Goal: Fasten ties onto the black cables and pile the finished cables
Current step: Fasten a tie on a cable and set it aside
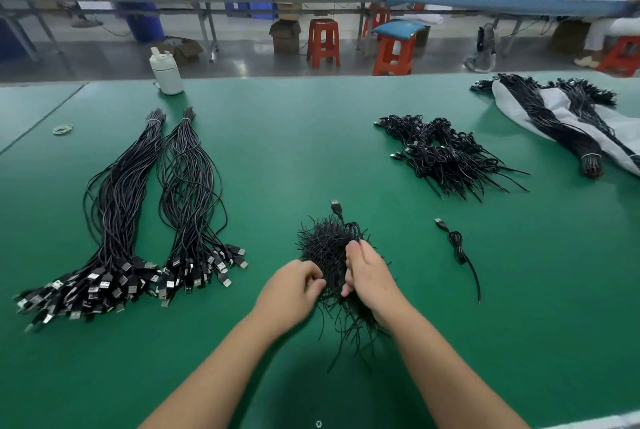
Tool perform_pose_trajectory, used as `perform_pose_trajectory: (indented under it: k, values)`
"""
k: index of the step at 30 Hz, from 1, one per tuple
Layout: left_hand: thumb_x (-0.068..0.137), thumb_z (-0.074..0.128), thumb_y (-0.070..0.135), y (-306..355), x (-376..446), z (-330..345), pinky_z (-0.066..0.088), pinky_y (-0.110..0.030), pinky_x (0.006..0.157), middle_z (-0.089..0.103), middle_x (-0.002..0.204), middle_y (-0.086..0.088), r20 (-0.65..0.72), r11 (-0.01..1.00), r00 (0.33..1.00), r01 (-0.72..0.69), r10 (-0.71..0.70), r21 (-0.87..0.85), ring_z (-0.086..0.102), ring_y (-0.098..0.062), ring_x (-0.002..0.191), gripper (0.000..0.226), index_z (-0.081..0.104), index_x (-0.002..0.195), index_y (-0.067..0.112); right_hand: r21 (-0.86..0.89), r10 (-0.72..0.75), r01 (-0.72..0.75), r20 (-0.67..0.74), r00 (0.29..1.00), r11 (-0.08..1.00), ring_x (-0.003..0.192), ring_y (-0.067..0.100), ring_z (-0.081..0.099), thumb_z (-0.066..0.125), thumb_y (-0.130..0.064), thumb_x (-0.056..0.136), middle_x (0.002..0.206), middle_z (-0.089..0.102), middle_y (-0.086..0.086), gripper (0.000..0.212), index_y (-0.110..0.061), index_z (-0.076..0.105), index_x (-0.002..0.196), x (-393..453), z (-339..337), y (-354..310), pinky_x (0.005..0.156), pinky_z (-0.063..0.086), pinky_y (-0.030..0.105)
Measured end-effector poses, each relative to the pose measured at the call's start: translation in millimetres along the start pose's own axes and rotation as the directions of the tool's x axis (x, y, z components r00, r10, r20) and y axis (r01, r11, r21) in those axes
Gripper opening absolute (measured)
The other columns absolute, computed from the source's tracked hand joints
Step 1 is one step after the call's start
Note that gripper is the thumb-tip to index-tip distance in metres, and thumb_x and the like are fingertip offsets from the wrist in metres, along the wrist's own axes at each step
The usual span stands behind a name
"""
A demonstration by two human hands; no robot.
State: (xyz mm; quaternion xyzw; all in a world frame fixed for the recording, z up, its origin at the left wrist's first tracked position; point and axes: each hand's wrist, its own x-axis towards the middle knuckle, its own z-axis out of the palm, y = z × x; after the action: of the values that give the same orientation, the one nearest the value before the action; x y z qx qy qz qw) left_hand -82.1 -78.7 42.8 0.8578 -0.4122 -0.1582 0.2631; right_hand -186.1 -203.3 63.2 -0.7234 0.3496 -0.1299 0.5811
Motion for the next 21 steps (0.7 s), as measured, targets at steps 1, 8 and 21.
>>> perform_pose_trajectory:
  k: [1,8,21]
  values:
    - [0.094,0.057,0.042,3,-1,7,0.049,-0.031,0.080,0.057,0.095,0.013,0.003,0.998,1.000,-0.018,0.018,0.060,0.058,-0.011,0.088,0.014,0.062,0.102,0.031,-0.012,0.014,-0.015,-0.009,1.000,1.000,0.046,0.015,0.055,0.029,-0.039,0.107,0.054,0.043,-0.004,0.036,-0.015,0.043,0.084,1,-2,-1,0.076,0.050,0.047]
    - [0.094,0.054,0.051,15,4,32,0.047,-0.032,0.070,0.048,0.098,0.010,-0.020,0.965,0.996,-0.082,0.090,0.250,0.057,-0.015,0.083,0.025,0.056,0.102,0.027,-0.102,0.011,-0.008,0.025,1.000,0.995,0.048,0.017,0.060,0.030,-0.043,0.105,0.073,0.049,0.004,0.032,-0.019,0.037,0.084,-2,-6,-5,0.076,0.048,0.039]
    - [0.094,0.056,0.039,23,1,5,0.040,-0.027,0.065,0.065,0.087,0.013,-0.267,0.994,0.964,0.026,0.003,0.106,0.060,-0.012,0.081,0.010,0.062,0.090,0.032,-0.064,-0.130,0.125,-0.069,0.989,0.990,0.057,0.004,0.043,0.038,-0.032,0.106,0.058,0.053,-0.018,0.041,-0.045,0.053,0.070,4,-14,3,0.060,0.035,0.027]
